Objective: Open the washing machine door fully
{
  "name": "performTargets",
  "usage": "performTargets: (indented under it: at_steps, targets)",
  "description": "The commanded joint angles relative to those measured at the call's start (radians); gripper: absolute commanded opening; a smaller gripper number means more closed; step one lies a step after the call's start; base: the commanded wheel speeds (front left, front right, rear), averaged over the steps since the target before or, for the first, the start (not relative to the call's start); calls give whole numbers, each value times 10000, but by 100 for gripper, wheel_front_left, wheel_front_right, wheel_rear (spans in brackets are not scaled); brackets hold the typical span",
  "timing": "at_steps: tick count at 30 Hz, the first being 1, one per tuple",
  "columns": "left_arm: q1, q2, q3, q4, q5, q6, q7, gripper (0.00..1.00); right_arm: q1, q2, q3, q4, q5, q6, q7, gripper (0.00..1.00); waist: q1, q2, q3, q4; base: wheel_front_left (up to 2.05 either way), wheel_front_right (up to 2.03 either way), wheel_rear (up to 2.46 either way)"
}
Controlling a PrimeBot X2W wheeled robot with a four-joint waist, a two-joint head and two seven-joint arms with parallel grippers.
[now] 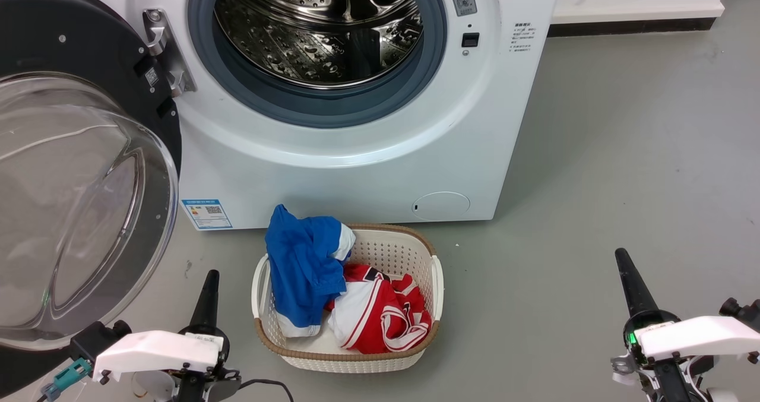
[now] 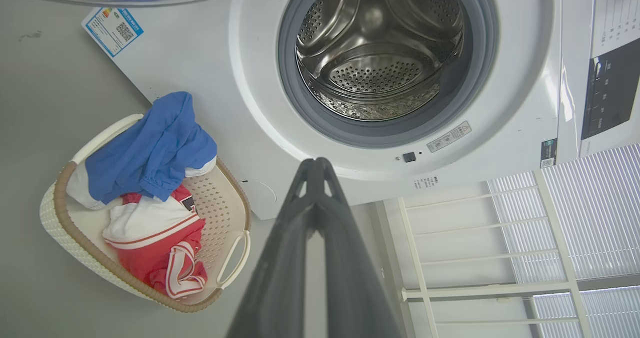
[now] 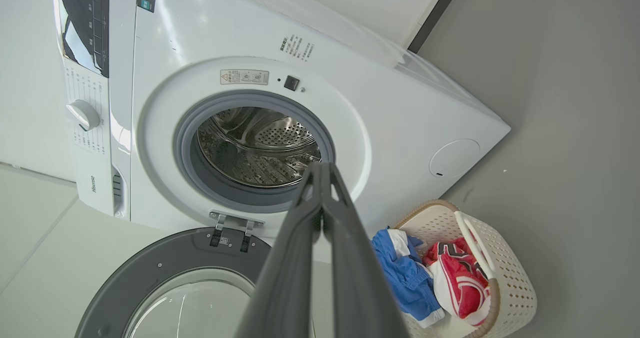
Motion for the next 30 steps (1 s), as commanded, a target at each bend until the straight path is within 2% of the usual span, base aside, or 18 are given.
performTargets:
  at_steps: [1, 30]
  targets:
    - [-194, -34, 84, -107, -260, -115, 58, 0, -172, -58, -50, -50, 285, 1, 51, 0, 0, 0, -14, 11, 0, 0, 0]
    - [-209, -183, 435, -141, -2592, -358, 673, 0, -267, -17, -331, 87, 2767, 1, 567, 0, 0, 0, -238, 189, 0, 0, 0]
